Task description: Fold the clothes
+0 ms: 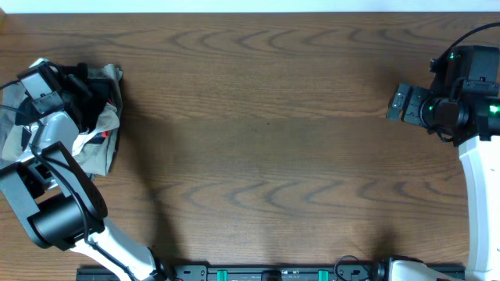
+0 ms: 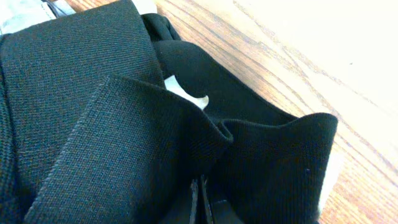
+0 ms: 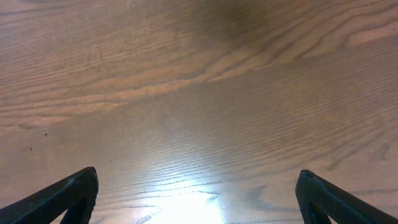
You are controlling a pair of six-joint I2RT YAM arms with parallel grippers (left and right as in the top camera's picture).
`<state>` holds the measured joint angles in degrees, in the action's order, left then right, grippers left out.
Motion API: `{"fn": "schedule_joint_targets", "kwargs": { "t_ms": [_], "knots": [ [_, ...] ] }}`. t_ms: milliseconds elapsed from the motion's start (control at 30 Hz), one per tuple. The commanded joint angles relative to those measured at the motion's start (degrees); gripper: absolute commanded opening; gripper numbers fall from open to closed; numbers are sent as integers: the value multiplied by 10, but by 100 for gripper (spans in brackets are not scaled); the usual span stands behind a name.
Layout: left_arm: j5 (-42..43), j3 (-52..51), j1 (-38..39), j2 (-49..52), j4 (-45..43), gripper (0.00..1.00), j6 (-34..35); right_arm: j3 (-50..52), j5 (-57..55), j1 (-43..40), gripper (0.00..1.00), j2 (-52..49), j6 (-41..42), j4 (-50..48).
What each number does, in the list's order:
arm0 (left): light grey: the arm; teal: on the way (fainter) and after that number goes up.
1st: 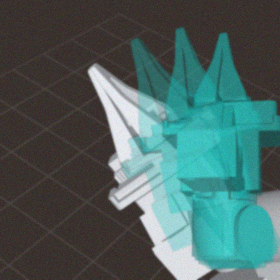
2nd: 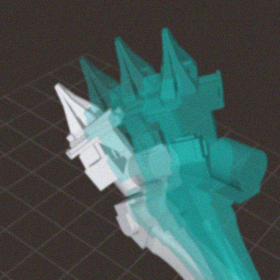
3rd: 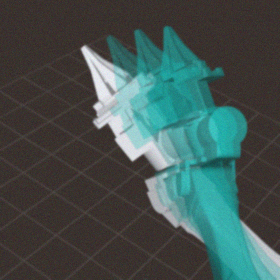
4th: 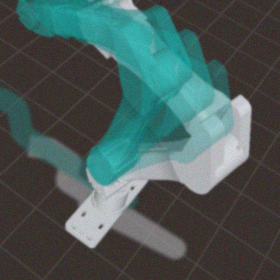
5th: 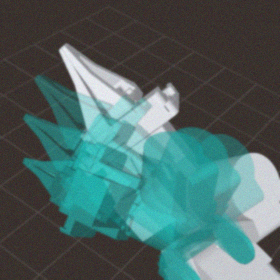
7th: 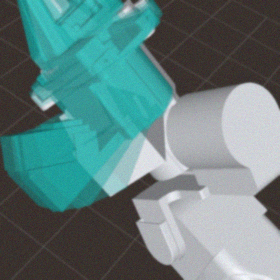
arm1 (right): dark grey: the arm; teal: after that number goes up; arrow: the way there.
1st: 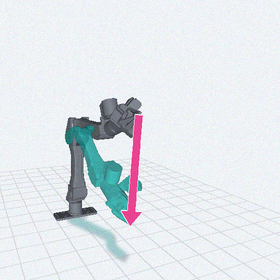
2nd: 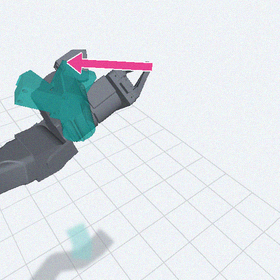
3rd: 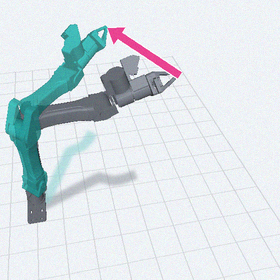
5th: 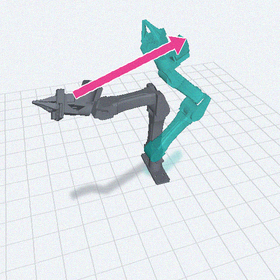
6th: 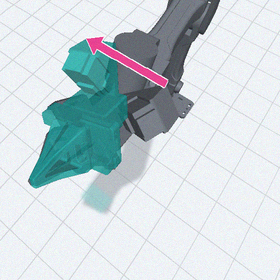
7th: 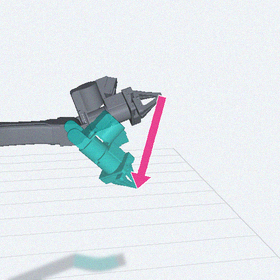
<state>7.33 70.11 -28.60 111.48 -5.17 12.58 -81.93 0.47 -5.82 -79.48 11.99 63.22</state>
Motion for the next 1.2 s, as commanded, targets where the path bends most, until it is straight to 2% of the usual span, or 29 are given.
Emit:
{"fn": "schedule_joint_targets", "kwargs": {
  "t_ms": [0,200,367,533,667,700,733,867,933,967,1000,1033,1167],
  "knots": [
    [-1,-19,2,7,21,6,-26,-5,2,-2,99,0,9,0],
    [-2,-19,2,-118,27,6,-40,-5,2,-2,99,0,8,0],
    [-57,-19,1,-172,10,6,-41,-5,2,-2,99,0,9,0],
    [-87,-19,-7,-145,-1,11,-62,-5,2,-2,99,0,9,0],
    [-90,-19,-23,-88,-49,15,-62,-5,2,-2,99,0,8,0],
    [-90,-19,-28,-72,-58,17,-62,-5,2,-2,99,0,8,0],
    [-89,-19,-33,-56,-64,23,-62,-5,2,-2,99,0,8,1],
    [-91,-19,-46,2,-78,25,-61,-5,2,-2,99,0,8,1],
    [-91,-19,-50,29,-78,31,-61,-5,2,-2,99,0,9,0],
    [-91,-19,-50,43,-77,38,-61,-5,2,-2,99,0,8,0],
    [-91,-19,-50,51,-74,56,-61,-5,2,-2,99,0,9,0],
    [-91,-19,-50,53,-72,60,-61,-5,2,-2,99,0,8,0],
    [-91,-19,-42,29,-76,61,-62,-5,2,-2,99,0,9,0]
  ]
}}
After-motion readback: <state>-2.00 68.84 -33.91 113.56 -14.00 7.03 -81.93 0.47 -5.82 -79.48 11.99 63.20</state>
